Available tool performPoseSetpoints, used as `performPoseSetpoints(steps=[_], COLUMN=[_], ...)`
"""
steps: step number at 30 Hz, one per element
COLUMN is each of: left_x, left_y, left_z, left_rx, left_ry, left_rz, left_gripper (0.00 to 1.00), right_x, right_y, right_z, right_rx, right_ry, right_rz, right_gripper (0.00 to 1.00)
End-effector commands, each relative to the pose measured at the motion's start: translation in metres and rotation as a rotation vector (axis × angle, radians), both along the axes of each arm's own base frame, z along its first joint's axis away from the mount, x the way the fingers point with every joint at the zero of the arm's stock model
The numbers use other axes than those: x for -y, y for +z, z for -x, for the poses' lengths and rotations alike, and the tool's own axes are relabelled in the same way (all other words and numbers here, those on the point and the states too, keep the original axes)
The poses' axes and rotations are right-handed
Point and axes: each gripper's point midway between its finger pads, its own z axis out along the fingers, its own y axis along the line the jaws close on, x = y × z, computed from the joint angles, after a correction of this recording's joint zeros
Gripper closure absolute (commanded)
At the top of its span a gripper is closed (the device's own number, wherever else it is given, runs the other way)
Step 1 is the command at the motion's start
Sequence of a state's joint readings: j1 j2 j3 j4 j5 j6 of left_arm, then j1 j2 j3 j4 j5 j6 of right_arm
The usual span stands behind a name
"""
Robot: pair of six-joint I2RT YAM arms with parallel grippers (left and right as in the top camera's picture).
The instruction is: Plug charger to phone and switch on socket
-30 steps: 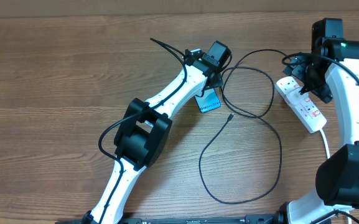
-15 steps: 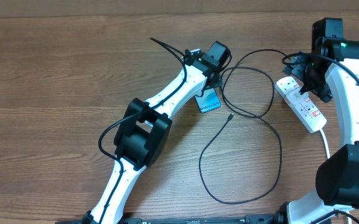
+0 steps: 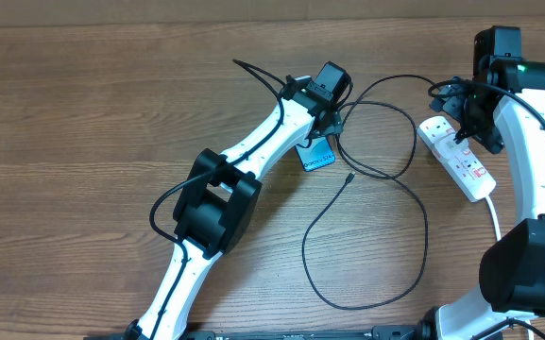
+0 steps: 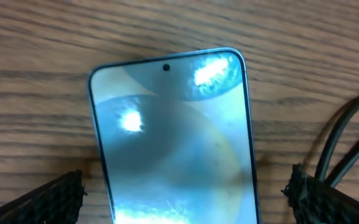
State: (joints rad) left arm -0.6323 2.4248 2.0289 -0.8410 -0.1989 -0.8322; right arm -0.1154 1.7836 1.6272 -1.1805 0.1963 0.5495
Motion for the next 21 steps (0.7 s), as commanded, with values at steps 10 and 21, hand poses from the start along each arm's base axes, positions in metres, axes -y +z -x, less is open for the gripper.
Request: performPoseSetpoints(steps=[10, 21], left_x=[-0.008, -0.025], left_y=[-0.025, -0.029], left_z=[-0.002, 0.003], left_rx=[-0.013, -0.064], left_ry=[0.027, 0.055], left_rz=[-0.047, -0.071], left_gripper=[0.0, 0.0], right_x=[-0.007, -0.007], right_y=[0.009, 0.009], right_z=[-0.008, -0.008], right_rx=[0.04, 0.039], right_ry=[0.012, 0.012], right_rz=[-0.035, -0.036], right_gripper=[0.0, 0.0])
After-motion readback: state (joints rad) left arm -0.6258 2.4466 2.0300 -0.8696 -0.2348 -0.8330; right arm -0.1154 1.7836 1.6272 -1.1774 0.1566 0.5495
